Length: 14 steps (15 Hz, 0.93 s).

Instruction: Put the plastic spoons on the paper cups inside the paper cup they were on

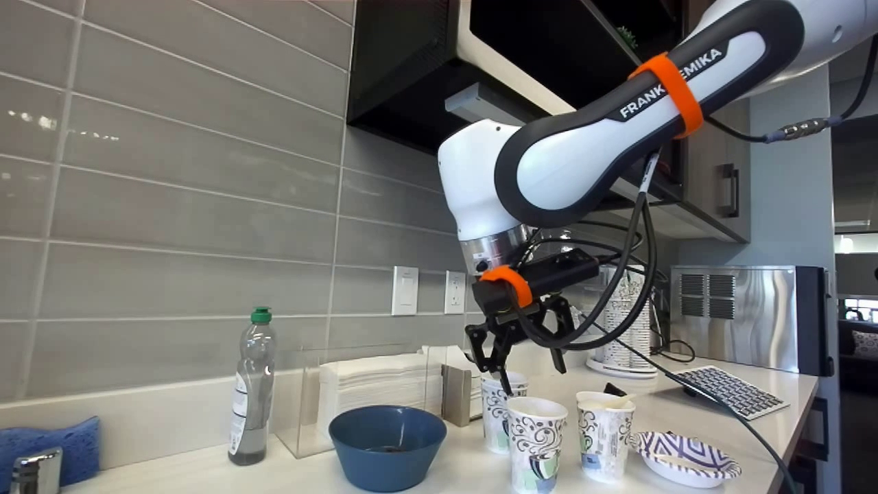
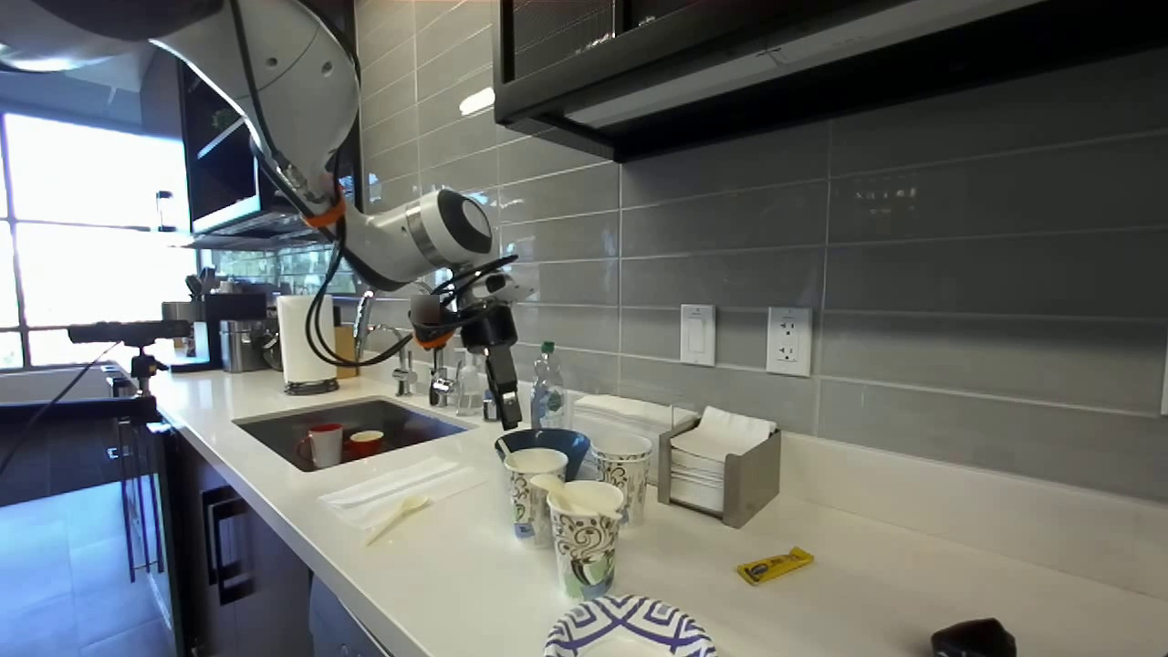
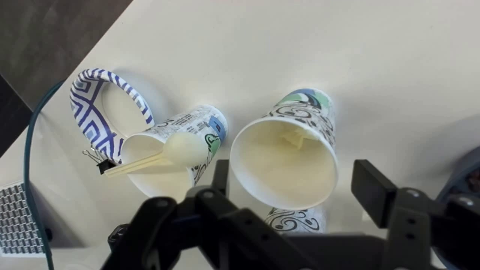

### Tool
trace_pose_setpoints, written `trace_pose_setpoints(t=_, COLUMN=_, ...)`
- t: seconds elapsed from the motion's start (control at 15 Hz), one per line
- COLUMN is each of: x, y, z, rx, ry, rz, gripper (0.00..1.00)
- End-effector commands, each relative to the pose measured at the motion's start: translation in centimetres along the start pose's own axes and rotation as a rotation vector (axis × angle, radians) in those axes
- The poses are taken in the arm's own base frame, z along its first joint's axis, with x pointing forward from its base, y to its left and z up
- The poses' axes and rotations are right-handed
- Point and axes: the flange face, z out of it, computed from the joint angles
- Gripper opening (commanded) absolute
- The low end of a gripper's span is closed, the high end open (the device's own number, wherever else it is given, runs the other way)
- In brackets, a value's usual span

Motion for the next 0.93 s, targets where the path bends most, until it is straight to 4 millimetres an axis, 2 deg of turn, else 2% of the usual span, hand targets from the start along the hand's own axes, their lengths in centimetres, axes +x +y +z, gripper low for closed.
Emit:
trace_pose_setpoints(t=0.0, x=-1.4, y=2.4, z=0.2, rx=0.070, ry=-0.018, rz=0.067, gripper=1.00)
trace_pose_setpoints(t=0.07, x=-0.3, y=1.0, z=0.2, rx=0.027, ry=-0.002, rz=0.035, gripper=0.98)
trace_pose_setpoints(t=0.4, x=-1.0, y=1.9, z=0.2, rx=0.038, ry=-0.007, rz=0.043, gripper=1.00)
trace_pose_setpoints(t=0.6, x=0.4, y=4.9, z=0.9, rx=0.064, ry=-0.050, rz=0.197, gripper=1.00)
trace_pose_setpoints(t=0.87, x=1.9, y=9.8, z=1.2, rx=0.101, ry=-0.106, rz=0.384, gripper=1.00)
